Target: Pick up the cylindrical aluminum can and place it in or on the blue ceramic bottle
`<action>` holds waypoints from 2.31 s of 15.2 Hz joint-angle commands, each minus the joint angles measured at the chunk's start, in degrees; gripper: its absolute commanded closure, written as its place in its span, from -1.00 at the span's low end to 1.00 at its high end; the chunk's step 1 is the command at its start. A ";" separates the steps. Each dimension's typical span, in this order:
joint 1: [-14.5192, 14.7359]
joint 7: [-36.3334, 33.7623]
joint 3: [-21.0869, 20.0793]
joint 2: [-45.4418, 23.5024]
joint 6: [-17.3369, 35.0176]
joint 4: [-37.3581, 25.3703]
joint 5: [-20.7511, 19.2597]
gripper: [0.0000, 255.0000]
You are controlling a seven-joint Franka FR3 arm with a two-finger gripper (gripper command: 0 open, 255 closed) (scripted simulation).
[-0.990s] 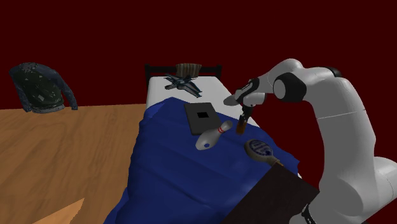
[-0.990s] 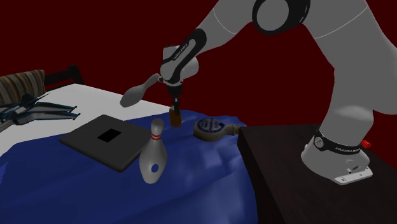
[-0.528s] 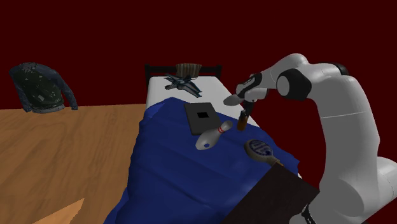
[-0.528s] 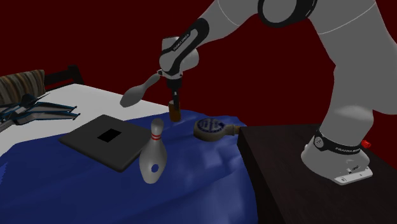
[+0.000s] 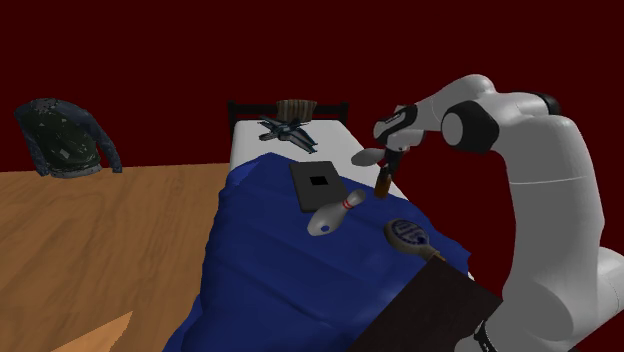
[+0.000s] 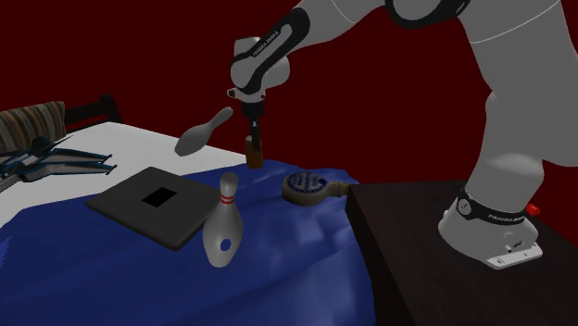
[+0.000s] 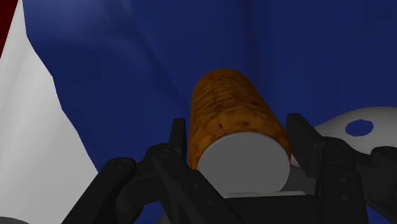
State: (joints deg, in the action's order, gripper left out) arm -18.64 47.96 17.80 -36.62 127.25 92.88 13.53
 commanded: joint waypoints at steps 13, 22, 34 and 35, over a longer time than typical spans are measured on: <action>0.83 -1.27 1.39 5.75 -7.87 -2.33 -2.11 1.00; 2.83 -0.97 3.59 18.67 -5.39 12.58 -5.67 1.00; 2.25 -3.49 6.71 46.25 -2.05 41.34 -18.15 1.00; 2.19 -3.35 6.71 45.82 -1.23 41.75 -17.97 1.00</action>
State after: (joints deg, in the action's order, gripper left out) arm -16.38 45.05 24.65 8.11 125.48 133.10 -3.87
